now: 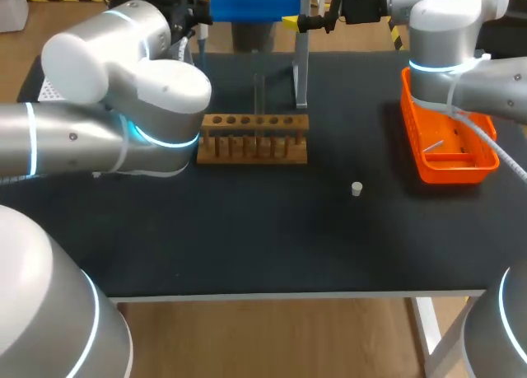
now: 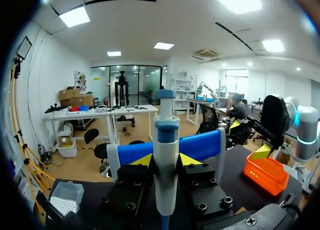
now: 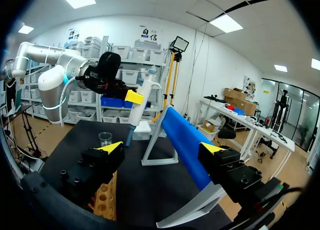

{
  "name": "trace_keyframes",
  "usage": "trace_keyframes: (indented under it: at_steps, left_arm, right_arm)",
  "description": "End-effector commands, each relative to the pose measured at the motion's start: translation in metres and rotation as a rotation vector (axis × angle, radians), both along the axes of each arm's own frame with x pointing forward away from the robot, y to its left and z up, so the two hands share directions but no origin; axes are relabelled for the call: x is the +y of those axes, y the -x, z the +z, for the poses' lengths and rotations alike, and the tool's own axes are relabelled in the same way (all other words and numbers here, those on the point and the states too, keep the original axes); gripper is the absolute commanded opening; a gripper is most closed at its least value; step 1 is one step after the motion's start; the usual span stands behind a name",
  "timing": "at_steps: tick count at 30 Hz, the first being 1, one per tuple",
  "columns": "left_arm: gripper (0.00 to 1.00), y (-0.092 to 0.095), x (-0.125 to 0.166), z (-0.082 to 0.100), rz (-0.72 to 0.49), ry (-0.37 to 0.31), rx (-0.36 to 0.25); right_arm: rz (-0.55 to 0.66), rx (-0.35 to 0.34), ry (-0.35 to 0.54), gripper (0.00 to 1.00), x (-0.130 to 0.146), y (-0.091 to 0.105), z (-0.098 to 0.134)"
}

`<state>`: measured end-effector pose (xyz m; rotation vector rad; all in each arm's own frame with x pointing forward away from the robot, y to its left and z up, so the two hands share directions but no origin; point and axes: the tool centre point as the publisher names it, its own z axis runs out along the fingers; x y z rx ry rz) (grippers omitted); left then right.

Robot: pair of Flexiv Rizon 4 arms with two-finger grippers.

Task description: Invert the test tube, pick up the pipette, mount the tip to pipette, aspirate from beaker and dispense into the tube, eject the tip, return the pipette, and cap with the stopper.

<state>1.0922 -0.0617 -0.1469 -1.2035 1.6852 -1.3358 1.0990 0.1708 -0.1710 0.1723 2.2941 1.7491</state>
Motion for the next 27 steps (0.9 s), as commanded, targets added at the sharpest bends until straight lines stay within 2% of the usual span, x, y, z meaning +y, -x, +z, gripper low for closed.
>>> trace_keyframes:
  at_steps: [1,7,14,18,27]
  left_arm:
    - [0.00,-0.006,-0.001,-0.002,0.045,-0.008,0.011]
    - [0.00,-0.012,0.002,-0.003,0.112,-0.042,0.040]
    - [0.00,-0.020,0.006,-0.006,0.170,-0.036,0.047]
    - [0.00,-0.024,0.009,-0.011,0.225,-0.029,0.073]
    - [0.00,-0.035,0.005,-0.019,0.245,-0.043,0.102]
  right_arm:
    - [0.004,0.002,0.002,1.00,-0.001,-0.002,0.000]
    - [0.004,0.002,0.002,1.00,-0.001,-0.002,0.000]
    - [0.004,0.002,0.002,1.00,-0.001,-0.002,0.000]
    - [0.004,0.002,0.002,1.00,-0.001,-0.002,0.000]
    - [0.004,0.002,0.002,1.00,-0.001,-0.002,0.000]
